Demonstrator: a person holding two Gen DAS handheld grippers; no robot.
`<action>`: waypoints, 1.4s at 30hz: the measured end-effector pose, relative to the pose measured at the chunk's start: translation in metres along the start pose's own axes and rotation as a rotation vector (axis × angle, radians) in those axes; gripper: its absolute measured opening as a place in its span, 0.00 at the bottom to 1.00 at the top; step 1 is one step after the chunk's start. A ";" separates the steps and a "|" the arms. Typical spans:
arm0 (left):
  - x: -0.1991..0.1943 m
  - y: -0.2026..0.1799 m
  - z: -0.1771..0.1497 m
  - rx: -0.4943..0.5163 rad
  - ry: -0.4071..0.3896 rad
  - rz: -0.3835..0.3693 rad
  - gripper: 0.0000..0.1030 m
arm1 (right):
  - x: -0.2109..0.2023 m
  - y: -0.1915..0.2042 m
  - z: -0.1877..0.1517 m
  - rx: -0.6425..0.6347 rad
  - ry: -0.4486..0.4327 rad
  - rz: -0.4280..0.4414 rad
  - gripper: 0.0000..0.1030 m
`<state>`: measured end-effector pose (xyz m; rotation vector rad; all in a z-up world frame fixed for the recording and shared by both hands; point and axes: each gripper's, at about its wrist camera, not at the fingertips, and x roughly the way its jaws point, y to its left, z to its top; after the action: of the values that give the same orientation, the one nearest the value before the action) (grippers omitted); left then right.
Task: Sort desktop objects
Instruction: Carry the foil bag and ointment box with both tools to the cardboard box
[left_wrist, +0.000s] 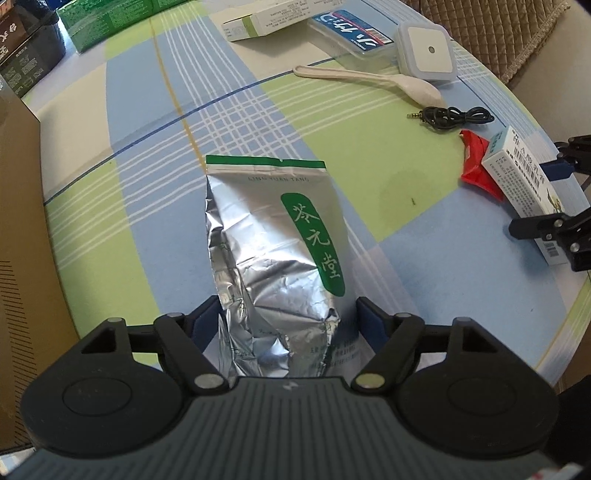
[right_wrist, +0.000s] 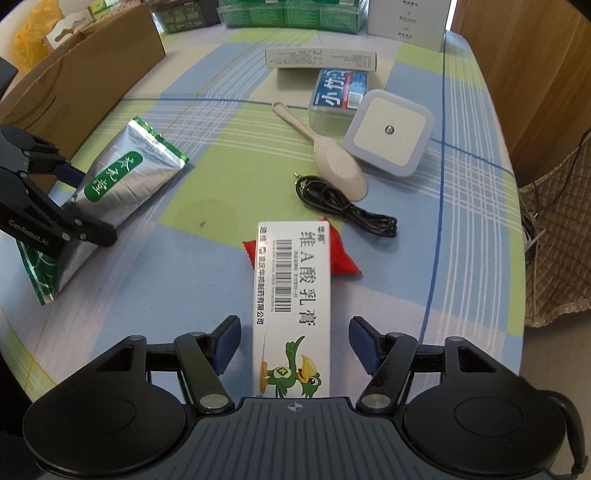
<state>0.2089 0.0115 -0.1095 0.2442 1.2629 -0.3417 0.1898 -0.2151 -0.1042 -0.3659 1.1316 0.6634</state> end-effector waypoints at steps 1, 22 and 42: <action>-0.001 0.000 0.000 0.001 -0.002 -0.003 0.64 | 0.002 0.001 0.000 -0.005 0.005 -0.006 0.60; -0.056 -0.001 0.012 0.026 -0.031 0.019 0.43 | -0.045 0.011 0.017 0.033 -0.085 -0.006 0.35; -0.161 0.021 -0.014 -0.009 -0.129 0.097 0.43 | -0.109 0.091 0.060 -0.023 -0.196 0.051 0.35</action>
<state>0.1617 0.0546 0.0401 0.2703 1.1210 -0.2640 0.1441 -0.1439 0.0249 -0.2854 0.9498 0.7410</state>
